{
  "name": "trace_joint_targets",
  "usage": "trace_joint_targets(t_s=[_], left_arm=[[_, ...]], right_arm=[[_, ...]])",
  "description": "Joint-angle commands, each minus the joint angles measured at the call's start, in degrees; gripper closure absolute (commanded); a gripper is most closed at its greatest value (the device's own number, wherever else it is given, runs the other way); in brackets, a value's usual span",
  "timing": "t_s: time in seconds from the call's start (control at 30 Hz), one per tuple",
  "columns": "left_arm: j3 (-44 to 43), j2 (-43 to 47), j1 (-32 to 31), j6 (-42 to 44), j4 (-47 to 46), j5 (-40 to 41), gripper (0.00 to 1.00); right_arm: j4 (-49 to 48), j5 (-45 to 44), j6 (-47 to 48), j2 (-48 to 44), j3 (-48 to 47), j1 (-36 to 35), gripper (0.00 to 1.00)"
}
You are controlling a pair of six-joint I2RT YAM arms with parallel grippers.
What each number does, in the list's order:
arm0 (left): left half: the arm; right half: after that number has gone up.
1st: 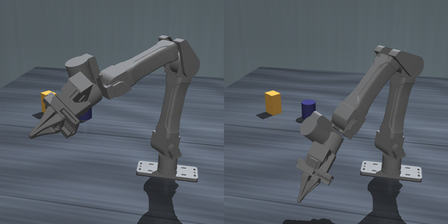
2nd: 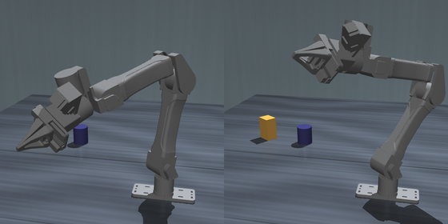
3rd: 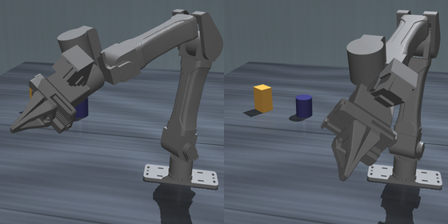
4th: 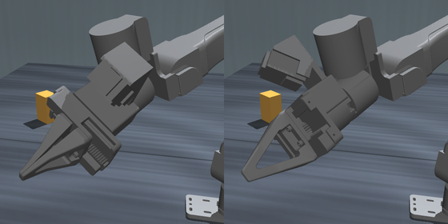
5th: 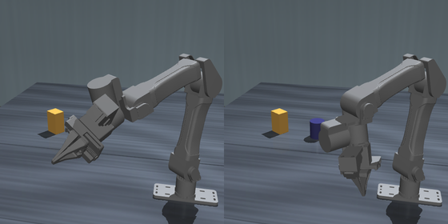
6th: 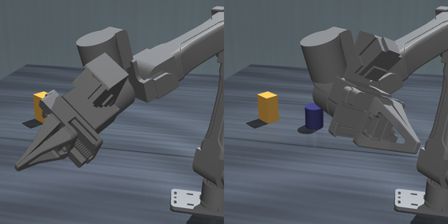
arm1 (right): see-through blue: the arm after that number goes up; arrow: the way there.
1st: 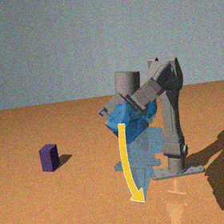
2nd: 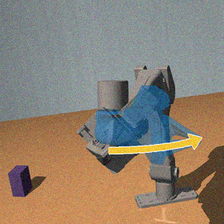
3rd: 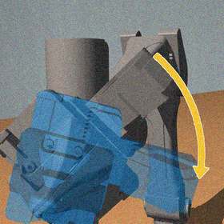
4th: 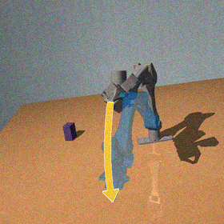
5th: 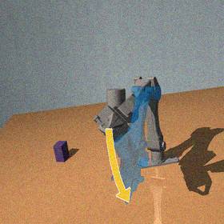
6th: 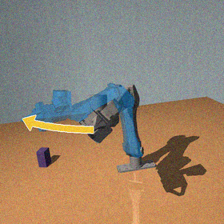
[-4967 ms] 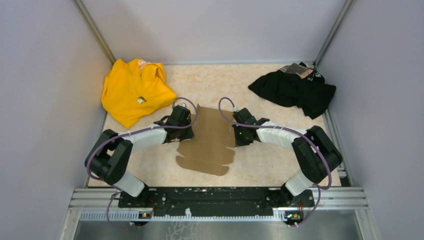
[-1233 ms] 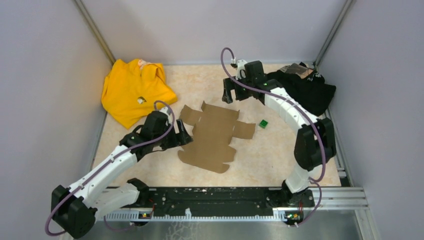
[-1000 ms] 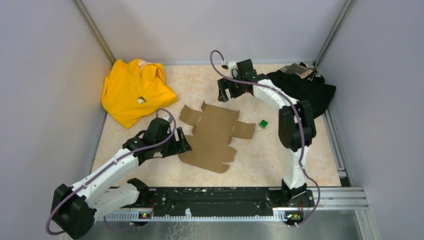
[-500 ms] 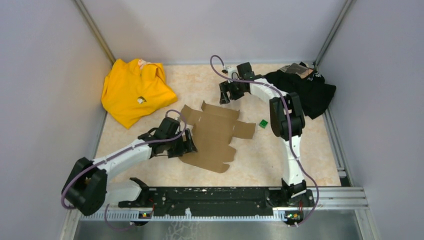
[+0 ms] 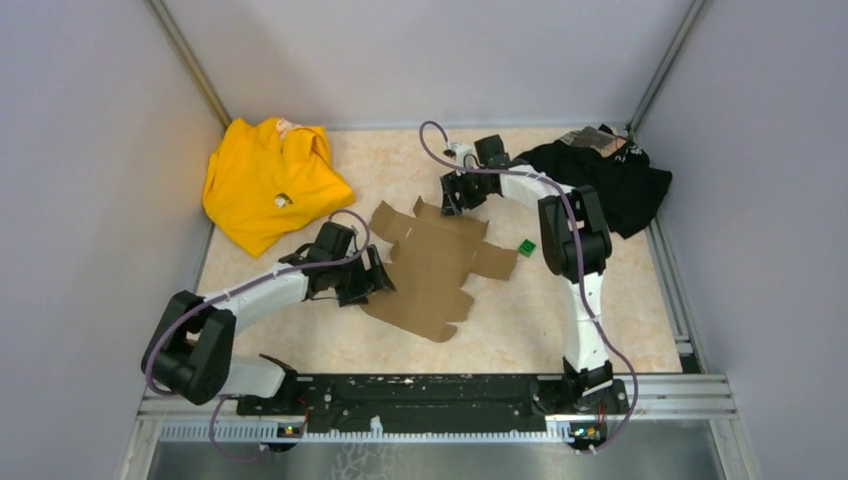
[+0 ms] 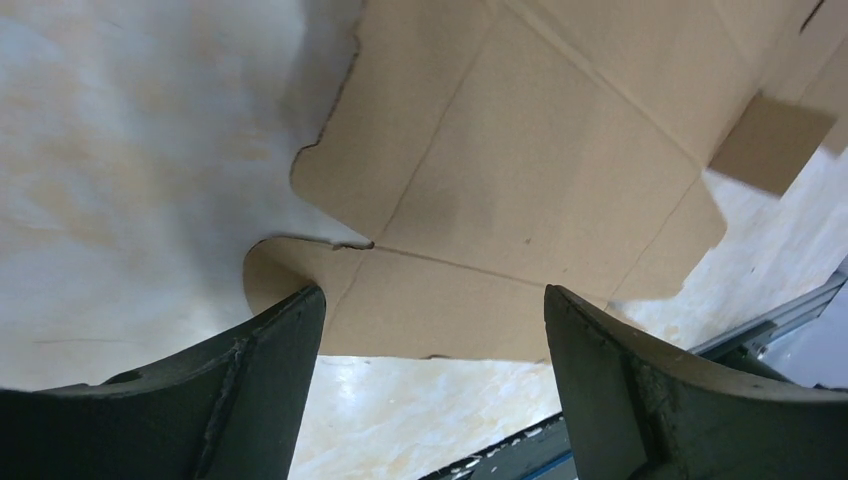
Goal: Fold the paper box
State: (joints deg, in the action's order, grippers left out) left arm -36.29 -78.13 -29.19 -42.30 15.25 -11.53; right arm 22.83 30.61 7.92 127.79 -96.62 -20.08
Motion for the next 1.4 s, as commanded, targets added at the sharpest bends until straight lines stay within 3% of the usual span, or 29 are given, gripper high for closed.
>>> trace_joint_targets(t_s=[0.0, 0.23, 0.73, 1.13, 1.37], left_arm=[[0.1, -0.6, 6.6, 5.3, 3.1, 2.0, 0.12], [-3.6, -1.2, 13.2, 10.6, 5.6, 3.2, 0.12], [-9.6, -6.7, 14.2, 11.2, 5.2, 7.1, 0.14], [-9.1, -5.7, 14.2, 11.1, 5.4, 7.1, 0.14], [-7.3, -5.1, 14.2, 10.9, 4.7, 6.6, 0.16]], right_arm=[[-0.6, 1.3, 0.2, -4.2, 6.3, -0.6, 0.37], [-0.9, 1.3, -0.9, -7.7, 11.7, -0.8, 0.41], [-3.7, 1.8, -6.5, -14.3, 26.0, -4.3, 0.46], [-3.6, 4.4, -9.8, -14.7, 25.8, -4.8, 0.76], [-3.4, 9.6, -11.0, -14.8, 25.7, -4.9, 0.81]])
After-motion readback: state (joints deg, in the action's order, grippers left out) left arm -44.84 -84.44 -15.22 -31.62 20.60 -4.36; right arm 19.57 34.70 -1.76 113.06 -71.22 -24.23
